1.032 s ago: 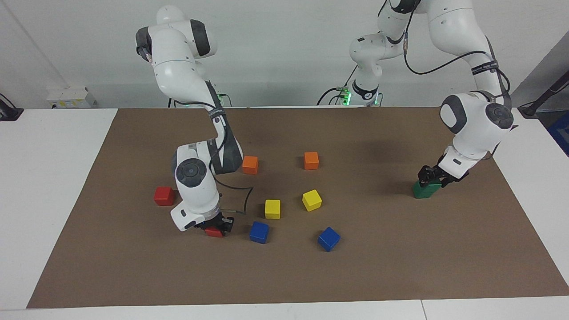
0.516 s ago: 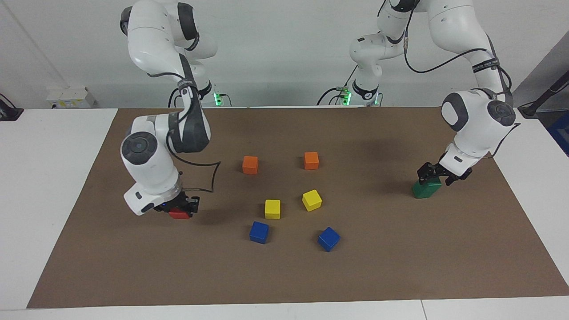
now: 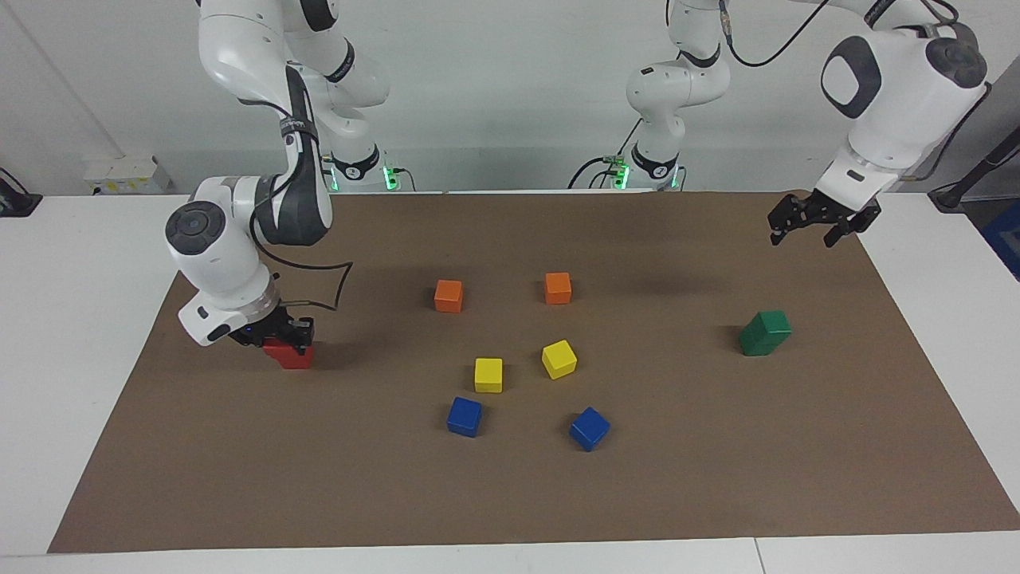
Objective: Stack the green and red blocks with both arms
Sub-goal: 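Withdraw the left gripper while the right gripper carries red to the placed red, then lower the red block onto the other red and open the right gripper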
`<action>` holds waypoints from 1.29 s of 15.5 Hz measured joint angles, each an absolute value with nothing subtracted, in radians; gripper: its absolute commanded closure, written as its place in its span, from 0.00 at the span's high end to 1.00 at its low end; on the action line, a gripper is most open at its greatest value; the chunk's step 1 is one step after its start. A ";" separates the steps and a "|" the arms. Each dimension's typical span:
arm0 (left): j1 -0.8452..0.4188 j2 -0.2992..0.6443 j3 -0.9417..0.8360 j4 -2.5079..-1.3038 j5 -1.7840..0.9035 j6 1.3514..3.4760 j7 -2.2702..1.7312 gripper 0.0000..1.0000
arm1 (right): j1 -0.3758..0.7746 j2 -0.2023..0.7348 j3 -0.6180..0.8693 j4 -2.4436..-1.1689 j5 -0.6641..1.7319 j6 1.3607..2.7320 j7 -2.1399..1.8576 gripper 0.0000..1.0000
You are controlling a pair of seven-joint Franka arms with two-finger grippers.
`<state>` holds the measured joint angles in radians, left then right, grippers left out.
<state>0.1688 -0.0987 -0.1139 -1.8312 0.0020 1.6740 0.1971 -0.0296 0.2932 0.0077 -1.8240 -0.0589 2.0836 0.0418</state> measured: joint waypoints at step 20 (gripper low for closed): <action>0.000 0.016 -0.033 -1.562 0.002 1.497 0.055 1.00 | -0.045 0.234 0.009 -2.031 -0.059 2.328 0.026 0.00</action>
